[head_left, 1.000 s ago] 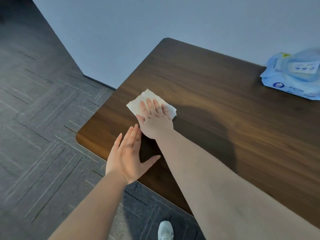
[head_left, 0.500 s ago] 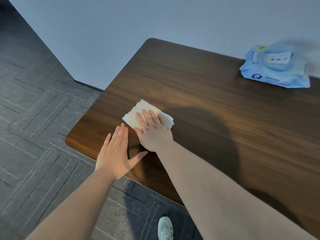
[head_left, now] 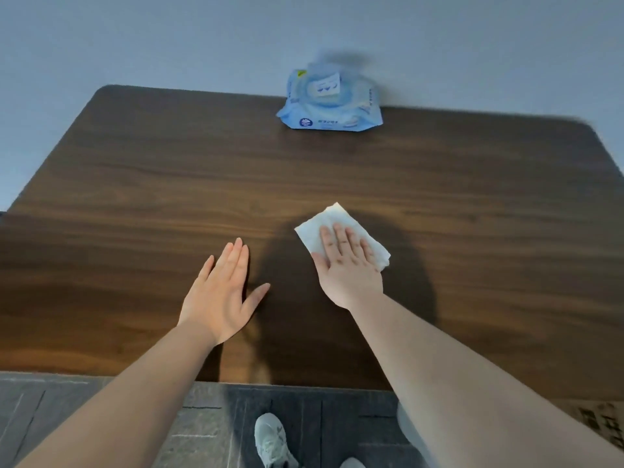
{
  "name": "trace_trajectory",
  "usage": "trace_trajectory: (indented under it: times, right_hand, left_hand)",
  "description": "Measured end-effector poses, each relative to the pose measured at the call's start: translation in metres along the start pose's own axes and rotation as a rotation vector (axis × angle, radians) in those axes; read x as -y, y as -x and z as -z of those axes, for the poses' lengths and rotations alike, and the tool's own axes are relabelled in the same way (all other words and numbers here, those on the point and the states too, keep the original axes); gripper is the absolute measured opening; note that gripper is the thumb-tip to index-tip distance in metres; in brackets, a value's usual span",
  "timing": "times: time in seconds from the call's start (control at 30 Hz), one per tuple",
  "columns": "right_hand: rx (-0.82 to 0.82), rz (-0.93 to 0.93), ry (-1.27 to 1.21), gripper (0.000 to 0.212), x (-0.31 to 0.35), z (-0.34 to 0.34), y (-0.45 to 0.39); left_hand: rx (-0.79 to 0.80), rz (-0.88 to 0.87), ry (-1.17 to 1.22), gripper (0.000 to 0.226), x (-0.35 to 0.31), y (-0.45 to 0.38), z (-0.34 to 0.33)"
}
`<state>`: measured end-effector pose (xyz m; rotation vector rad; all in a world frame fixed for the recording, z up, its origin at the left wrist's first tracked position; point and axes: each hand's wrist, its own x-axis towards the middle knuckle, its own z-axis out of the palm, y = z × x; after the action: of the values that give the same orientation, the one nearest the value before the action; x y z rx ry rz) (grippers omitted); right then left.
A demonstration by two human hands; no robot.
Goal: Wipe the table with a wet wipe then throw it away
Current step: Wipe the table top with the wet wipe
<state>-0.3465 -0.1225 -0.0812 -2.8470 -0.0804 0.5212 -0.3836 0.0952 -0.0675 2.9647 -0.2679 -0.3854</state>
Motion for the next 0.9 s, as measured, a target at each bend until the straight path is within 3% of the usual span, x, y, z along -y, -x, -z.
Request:
trace_trajectory:
  times: [0.23,0.5,0.7,0.9]
  right_hand:
    - [-0.074,-0.350,-0.072,0.056,-0.171,0.032,0.035]
    - [-0.188,-0.704,-0.106,0.058,-0.324,0.053,0.090]
    - [-0.222,-0.883,-0.142,0.058,-0.380,0.060,0.115]
    - [-0.224,-0.934,-0.150,0.059,-0.374,0.059,0.118]
  left_hand:
    - [0.013,-0.214,-0.044,0.094,-0.121,-0.045,-0.017]
    - [-0.009,-0.322,-0.081,0.091,-0.231,-0.082,-0.029]
    - [-0.052,-0.324,-0.129,0.091,-0.248,-0.084,-0.037]
    - [-0.041,-0.310,-0.149,0.091,-0.247,-0.084,-0.039]
